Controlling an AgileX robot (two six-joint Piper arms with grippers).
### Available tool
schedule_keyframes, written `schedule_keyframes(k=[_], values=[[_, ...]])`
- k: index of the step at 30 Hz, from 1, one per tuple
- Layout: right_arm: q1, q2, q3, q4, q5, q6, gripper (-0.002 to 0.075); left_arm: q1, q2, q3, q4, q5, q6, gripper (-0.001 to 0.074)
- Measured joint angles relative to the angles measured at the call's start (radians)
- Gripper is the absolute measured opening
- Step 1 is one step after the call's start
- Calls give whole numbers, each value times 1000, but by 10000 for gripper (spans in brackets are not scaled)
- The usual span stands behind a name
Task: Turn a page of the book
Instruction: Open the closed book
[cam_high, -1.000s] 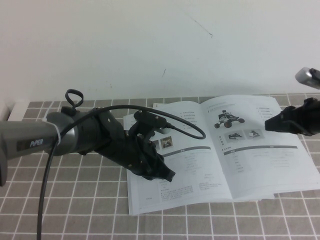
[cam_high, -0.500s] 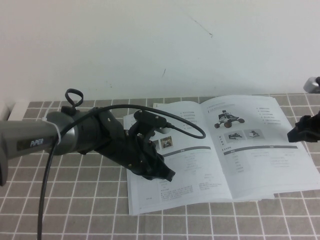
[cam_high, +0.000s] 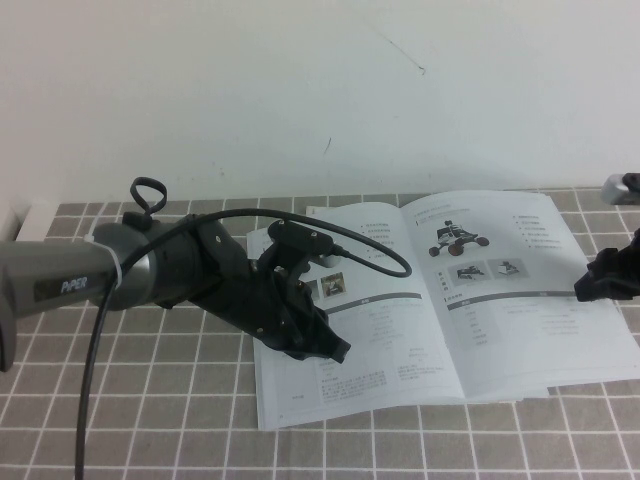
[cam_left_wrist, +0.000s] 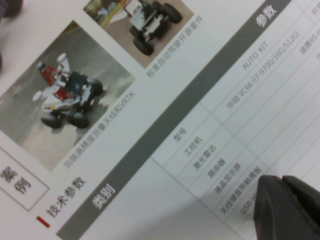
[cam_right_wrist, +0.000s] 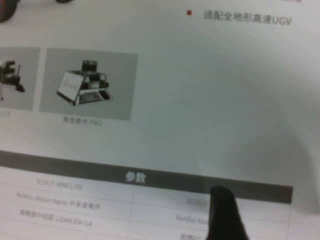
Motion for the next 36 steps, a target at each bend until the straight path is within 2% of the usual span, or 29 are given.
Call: schedule_keyframes(k=[9, 24, 29, 36], values=[[0, 2, 0, -43, -13, 0, 393, 0, 0, 0, 0, 0, 0, -4], [-5, 28, -12, -15, 12, -3, 393, 0, 0, 0, 0, 0, 6, -4], [-6, 28, -12, 89, 44, -112, 393, 0, 0, 0, 0, 0, 6, -4], [-4, 17, -12, 357, 152, -311, 393, 0, 0, 0, 0, 0, 6, -4]])
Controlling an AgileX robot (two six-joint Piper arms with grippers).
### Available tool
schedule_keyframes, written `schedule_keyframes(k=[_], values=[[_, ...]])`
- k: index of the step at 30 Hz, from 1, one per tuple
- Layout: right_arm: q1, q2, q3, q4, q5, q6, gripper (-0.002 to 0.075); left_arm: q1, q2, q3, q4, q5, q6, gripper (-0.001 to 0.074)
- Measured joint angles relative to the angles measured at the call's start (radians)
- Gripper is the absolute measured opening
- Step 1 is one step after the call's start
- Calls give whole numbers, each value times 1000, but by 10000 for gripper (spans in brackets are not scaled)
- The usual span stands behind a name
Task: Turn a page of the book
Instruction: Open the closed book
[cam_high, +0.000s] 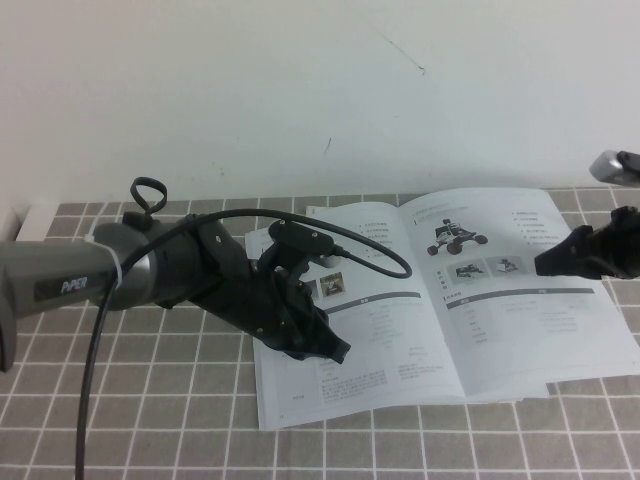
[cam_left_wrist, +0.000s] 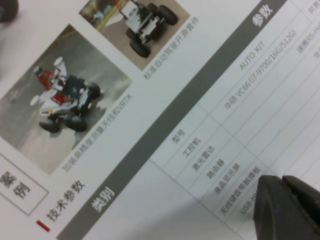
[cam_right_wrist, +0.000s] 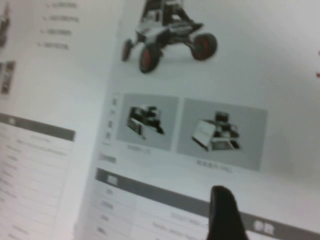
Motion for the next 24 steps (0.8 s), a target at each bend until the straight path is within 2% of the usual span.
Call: schedule_keyframes(k=[3, 6, 8, 13, 16, 24], values=[[0, 0, 0, 89, 25, -46, 393, 0, 0, 0, 0, 0, 0, -4], [0, 0, 0, 91, 8, -51, 393, 0, 0, 0, 0, 1, 0, -4], [0, -2, 0, 42, -33, -3, 393, 0, 0, 0, 0, 2, 0, -4], [0, -14, 0, -240, -126, 254, 393, 0, 0, -1, 0, 5, 0, -4], [-2, -14, 0, -353, -136, 333, 393, 0, 0, -1, 0, 5, 0, -4], [-2, -14, 0, -407, -155, 365, 393, 0, 0, -2, 2, 7, 7, -4]])
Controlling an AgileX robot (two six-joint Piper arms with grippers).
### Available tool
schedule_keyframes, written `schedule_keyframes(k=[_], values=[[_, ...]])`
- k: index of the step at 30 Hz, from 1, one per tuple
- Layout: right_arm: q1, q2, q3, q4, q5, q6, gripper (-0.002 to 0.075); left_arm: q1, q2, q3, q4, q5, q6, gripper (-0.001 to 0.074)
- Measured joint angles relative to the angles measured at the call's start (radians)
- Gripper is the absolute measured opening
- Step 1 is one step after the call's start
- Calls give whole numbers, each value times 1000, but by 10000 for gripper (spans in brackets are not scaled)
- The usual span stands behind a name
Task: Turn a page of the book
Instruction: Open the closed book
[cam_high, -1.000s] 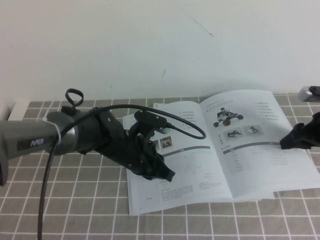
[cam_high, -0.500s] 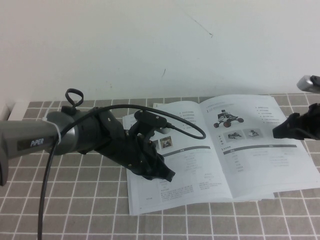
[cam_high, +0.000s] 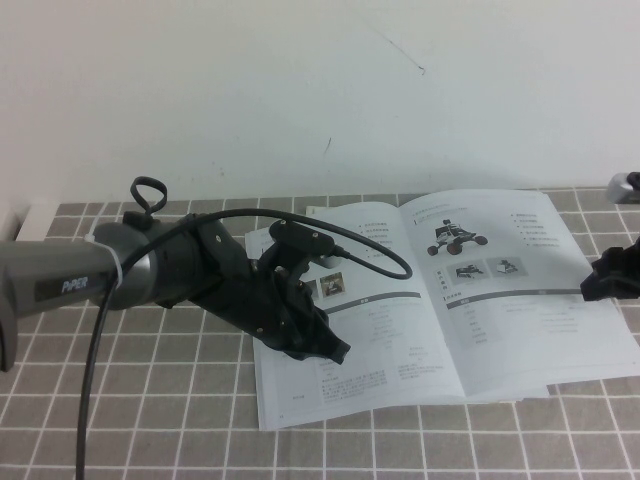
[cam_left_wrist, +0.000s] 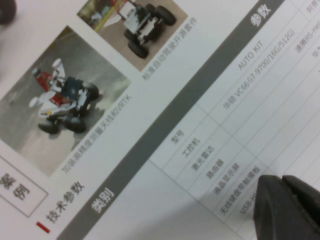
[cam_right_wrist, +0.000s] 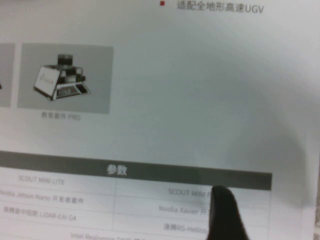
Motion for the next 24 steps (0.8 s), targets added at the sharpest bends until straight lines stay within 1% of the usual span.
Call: schedule_keyframes(k=[10, 24], values=[[0, 14, 0, 5, 25, 6, 393, 0, 0, 0, 0, 0, 0, -4], [0, 18, 0, 20, 3, 26, 393, 0, 0, 0, 0, 2, 0, -4]])
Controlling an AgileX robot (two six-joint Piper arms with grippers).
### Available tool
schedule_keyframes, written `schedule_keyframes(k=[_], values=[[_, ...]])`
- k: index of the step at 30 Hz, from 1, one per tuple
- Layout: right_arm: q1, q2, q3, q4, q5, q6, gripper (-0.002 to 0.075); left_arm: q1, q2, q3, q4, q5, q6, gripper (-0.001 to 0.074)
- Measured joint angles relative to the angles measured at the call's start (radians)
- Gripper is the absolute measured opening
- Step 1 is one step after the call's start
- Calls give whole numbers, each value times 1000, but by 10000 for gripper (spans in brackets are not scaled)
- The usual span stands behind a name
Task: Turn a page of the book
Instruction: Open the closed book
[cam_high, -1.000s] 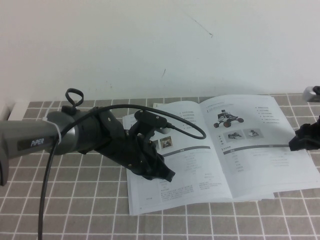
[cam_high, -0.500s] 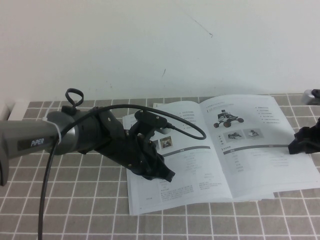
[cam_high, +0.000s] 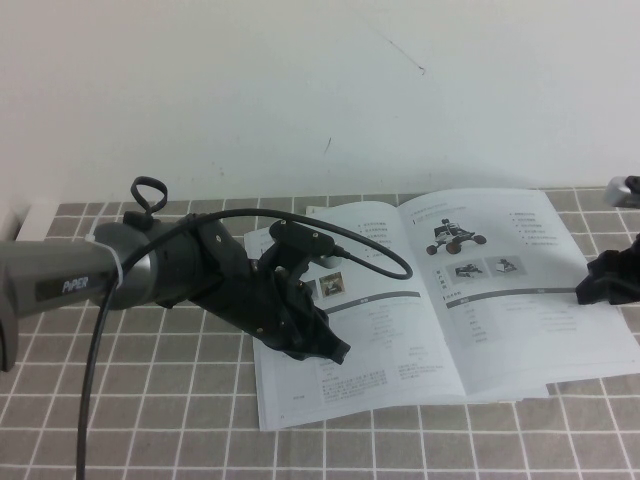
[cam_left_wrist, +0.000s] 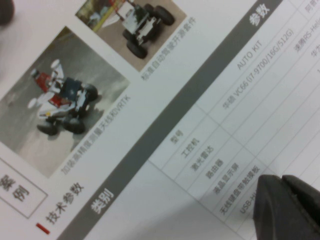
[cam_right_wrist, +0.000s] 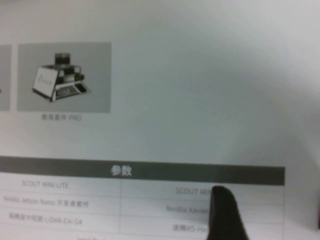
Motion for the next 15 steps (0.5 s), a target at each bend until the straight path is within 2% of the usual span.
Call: schedule_keyframes(k=[15], values=[[2, 4, 0, 3, -48, 6, 393, 0, 0, 0, 0, 0, 0, -4]])
